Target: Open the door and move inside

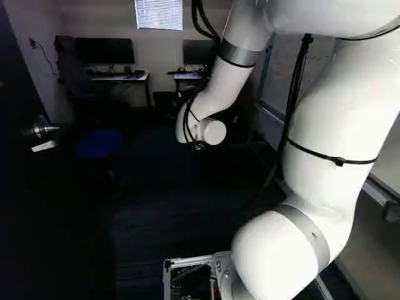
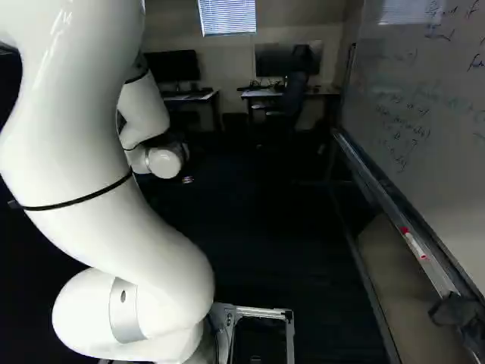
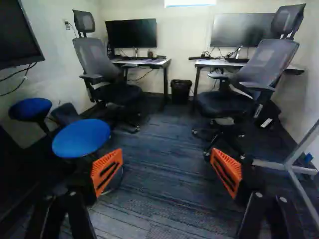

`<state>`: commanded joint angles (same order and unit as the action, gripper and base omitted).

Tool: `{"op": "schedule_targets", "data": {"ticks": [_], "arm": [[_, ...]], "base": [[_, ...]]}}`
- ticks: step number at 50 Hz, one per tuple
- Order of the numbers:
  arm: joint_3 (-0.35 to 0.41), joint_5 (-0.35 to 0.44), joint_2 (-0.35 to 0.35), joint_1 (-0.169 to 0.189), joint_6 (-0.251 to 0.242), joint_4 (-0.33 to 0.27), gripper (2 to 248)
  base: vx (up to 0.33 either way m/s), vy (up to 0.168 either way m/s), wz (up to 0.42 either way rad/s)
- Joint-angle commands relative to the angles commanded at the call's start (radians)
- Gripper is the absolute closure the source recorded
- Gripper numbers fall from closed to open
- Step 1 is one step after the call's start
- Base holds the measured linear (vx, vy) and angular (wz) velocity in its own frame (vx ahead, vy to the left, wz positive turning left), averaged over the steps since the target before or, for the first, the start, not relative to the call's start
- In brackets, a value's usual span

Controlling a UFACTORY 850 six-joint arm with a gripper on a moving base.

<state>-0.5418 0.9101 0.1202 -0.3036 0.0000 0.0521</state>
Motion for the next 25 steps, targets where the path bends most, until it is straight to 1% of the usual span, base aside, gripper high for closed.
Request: {"op": "schedule_targets", "data": {"ticks": [25], "arm": [[0.000,0.000,0.000,0.000,0.000,0.000,3]], "base": [[0.214,0.007,-0.006]]}}
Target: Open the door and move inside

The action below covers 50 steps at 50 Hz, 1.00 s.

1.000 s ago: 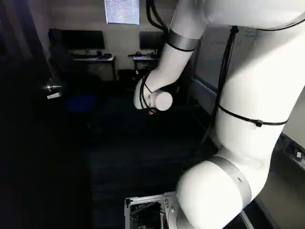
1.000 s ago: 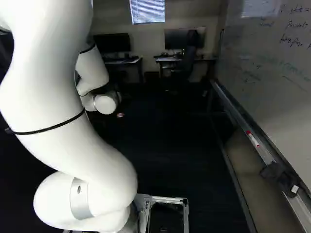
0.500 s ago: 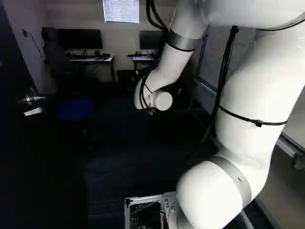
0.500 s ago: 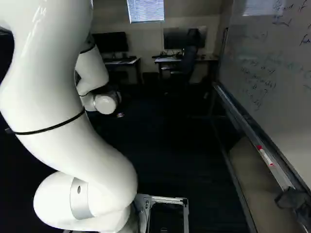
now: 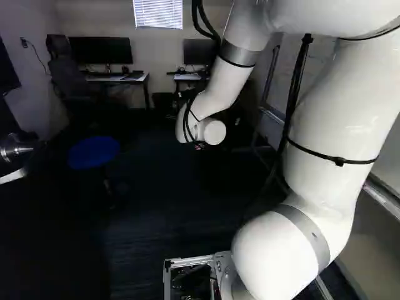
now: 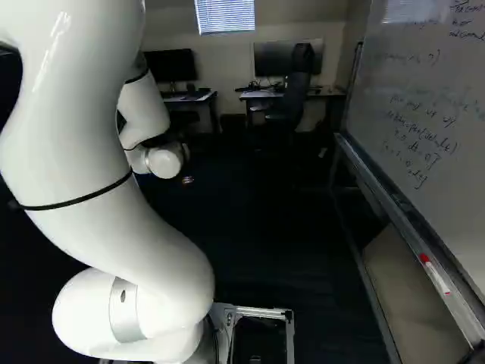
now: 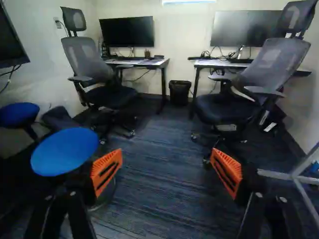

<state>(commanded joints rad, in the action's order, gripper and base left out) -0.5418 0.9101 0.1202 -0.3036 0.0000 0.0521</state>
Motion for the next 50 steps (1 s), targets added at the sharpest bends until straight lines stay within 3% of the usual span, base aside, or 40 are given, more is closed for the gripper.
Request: {"op": "schedule_targets", "data": {"ticks": [50], "arm": [[0.000,0.000,0.000,0.000,0.000,0.000,3]], "base": [[0.152,0.006,0.001]]}}
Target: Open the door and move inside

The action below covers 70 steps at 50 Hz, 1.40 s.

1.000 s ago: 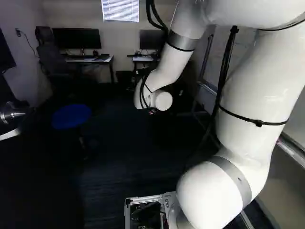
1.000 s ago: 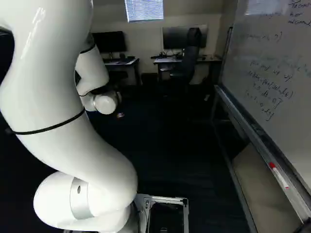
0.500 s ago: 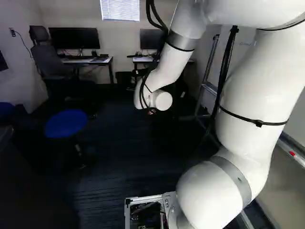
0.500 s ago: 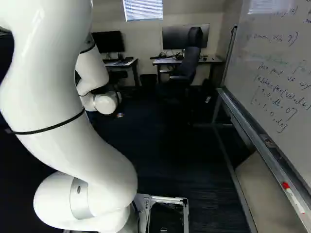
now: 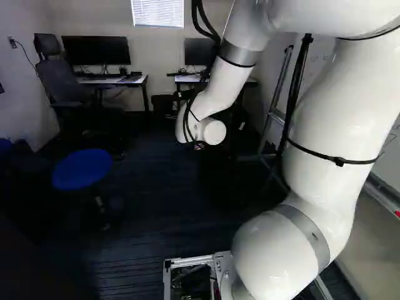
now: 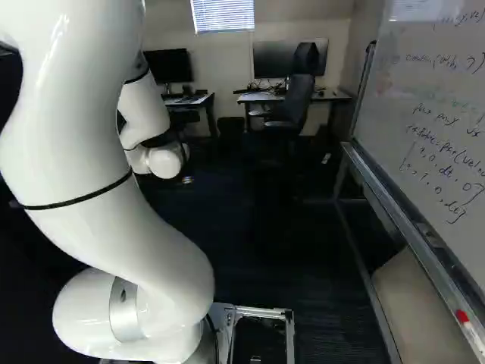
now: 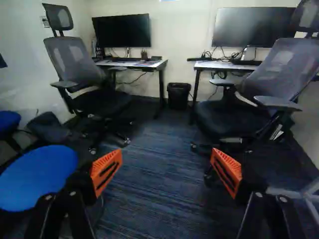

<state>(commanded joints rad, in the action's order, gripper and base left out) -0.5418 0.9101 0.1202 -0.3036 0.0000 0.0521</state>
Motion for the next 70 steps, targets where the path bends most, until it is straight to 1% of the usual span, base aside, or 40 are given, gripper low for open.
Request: {"op": "schedule_targets", "data": {"ticks": [43,57,70], "arm": [[0.005,0.000,-0.005,0.003,0.000,-0.001,3],[0.031,-0.003,-0.027,0.021,0.000,-0.004,3],[0.076,-0.006,-0.066,0.051,0.000,-0.009,3]], "base": [[-0.001,0.000,0.000],[0.000,0.000,0.000],[0.000,0.000,0.000]]}}
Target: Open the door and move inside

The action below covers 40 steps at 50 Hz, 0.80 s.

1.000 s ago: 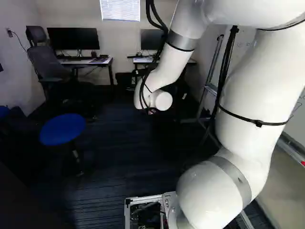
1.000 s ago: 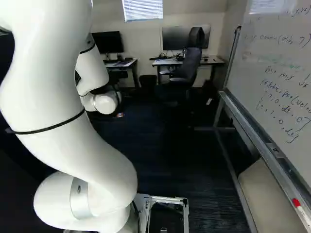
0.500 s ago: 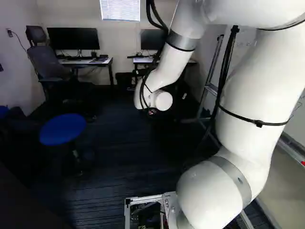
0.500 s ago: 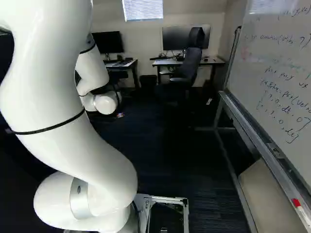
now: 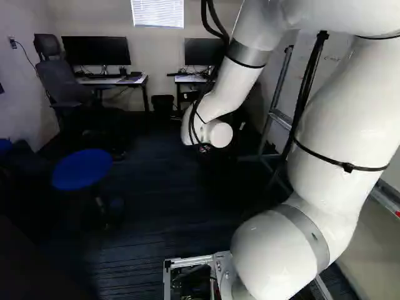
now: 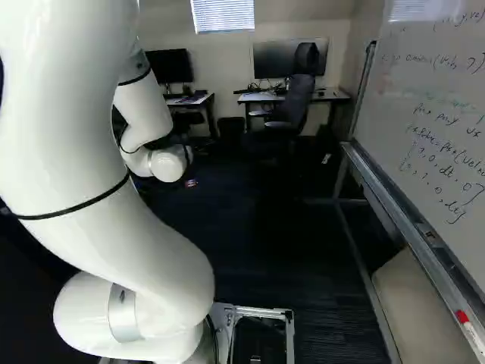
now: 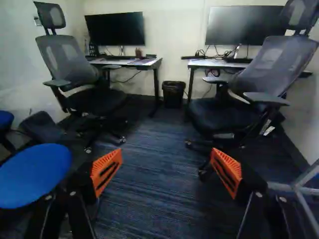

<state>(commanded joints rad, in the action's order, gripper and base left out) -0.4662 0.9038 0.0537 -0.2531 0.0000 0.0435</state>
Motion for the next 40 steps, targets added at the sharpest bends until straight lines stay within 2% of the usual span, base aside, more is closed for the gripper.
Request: {"op": "schedule_targets", "data": {"ticks": [16,40], "arm": [[0.080,-0.007,-0.070,0.053,0.000,-0.009,3],[0.235,-0.019,-0.206,0.157,0.000,-0.027,3]], "base": [[0.000,0.000,0.000],[0.000,0.000,0.000]]}}
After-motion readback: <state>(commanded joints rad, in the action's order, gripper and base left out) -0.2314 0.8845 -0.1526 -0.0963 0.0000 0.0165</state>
